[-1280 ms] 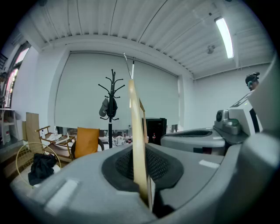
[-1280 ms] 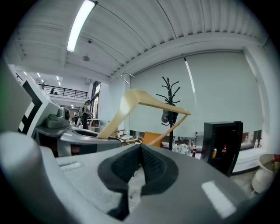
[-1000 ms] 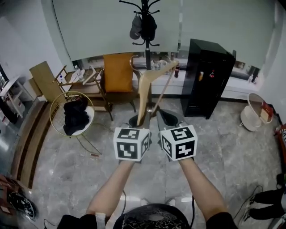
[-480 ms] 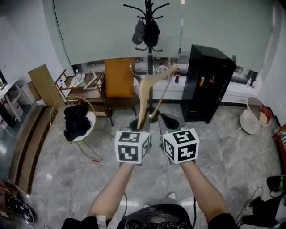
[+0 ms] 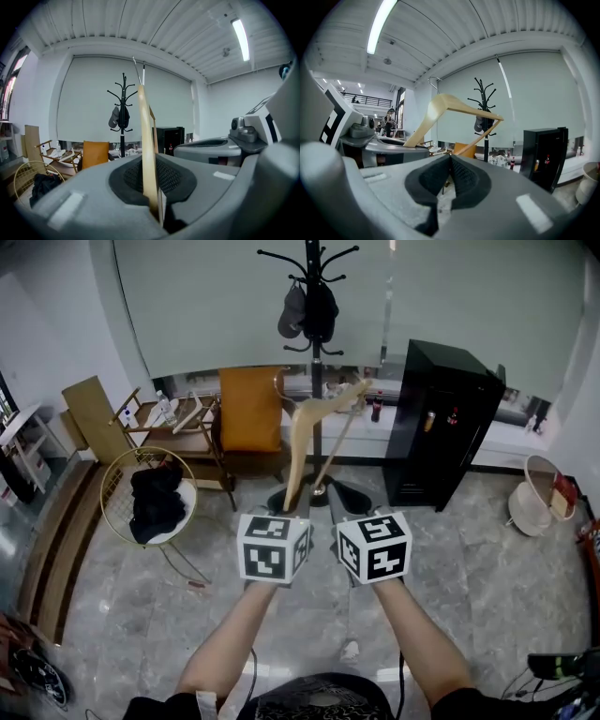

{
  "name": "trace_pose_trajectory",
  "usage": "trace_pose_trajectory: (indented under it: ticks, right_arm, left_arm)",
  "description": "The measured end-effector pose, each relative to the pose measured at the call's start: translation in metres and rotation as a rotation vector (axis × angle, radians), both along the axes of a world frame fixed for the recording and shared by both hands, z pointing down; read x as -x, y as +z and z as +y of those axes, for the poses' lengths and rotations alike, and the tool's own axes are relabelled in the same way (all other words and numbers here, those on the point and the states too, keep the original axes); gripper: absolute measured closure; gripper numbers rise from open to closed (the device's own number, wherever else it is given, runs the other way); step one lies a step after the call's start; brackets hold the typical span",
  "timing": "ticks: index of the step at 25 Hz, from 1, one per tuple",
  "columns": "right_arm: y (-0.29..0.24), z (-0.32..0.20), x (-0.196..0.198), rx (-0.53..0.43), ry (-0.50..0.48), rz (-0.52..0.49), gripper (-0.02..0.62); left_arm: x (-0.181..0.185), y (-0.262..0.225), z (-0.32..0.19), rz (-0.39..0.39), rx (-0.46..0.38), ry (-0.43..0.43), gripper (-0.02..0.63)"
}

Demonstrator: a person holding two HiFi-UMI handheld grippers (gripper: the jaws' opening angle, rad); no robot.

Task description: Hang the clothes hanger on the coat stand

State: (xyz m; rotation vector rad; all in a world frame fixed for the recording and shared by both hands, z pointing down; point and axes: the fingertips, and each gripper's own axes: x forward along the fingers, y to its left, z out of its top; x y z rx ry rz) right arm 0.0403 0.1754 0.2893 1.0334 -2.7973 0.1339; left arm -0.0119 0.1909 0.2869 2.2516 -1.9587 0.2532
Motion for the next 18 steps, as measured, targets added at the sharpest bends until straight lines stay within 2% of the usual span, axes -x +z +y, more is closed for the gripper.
trace_pose_trajectory:
  ticks: [8,18]
  right_arm:
    - [-0.010,-0.071,-0.024,-0.002,-0.006,-0.019,0.594]
    - [0.000,-0.131,-0.069,0.018,-0.030,-0.025,0.594]
  left_arm:
    - [-0.028,-0.001,-0.070,-0.003,0.010,-0.003,0.588]
    - [-0.074,0.015,-0.131,-0.008,0.047,-0.028,0.588]
